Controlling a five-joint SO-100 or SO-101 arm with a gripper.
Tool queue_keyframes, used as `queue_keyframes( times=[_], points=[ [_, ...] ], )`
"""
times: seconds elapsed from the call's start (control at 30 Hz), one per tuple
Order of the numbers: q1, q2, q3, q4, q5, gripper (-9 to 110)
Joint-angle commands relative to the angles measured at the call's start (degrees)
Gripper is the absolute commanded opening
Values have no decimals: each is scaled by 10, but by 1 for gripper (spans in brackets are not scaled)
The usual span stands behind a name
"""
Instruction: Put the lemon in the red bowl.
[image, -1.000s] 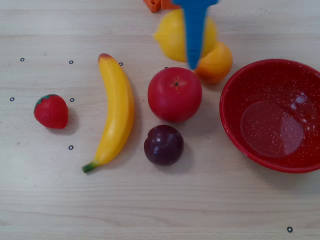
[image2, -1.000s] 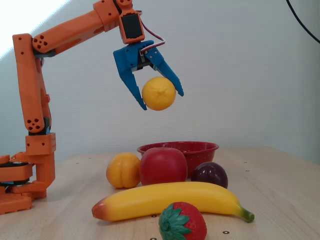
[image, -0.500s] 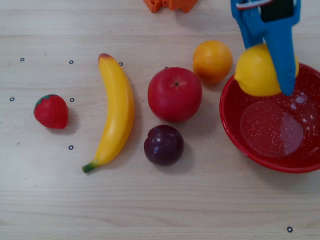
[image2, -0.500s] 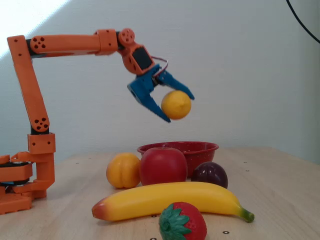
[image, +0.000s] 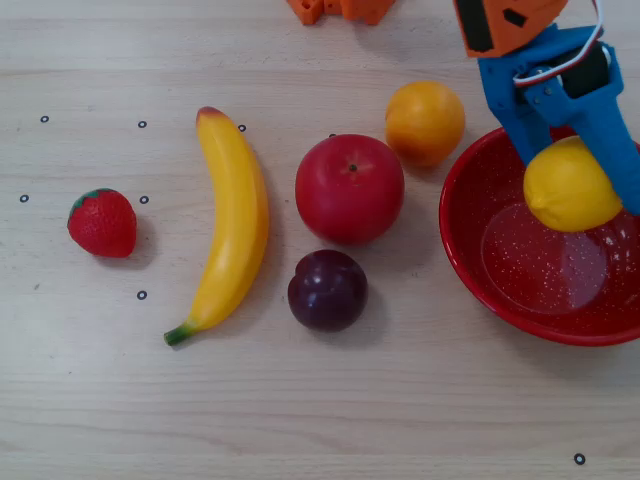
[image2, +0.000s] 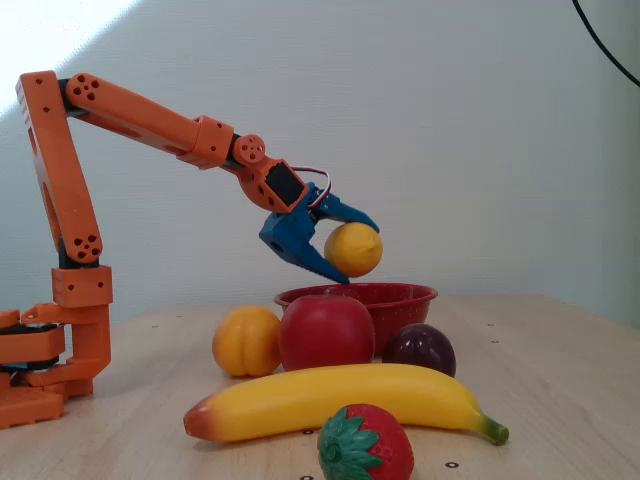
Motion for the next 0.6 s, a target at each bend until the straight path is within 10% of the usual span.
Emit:
queue_keyframes(
  times=[0.0, 0.3, 0.57],
  points=[
    [10, -5, -74, 26, 1, 4],
    [11, -83, -154, 145, -42, 42],
    [11, -102, -240, 199, -66, 50]
  ],
)
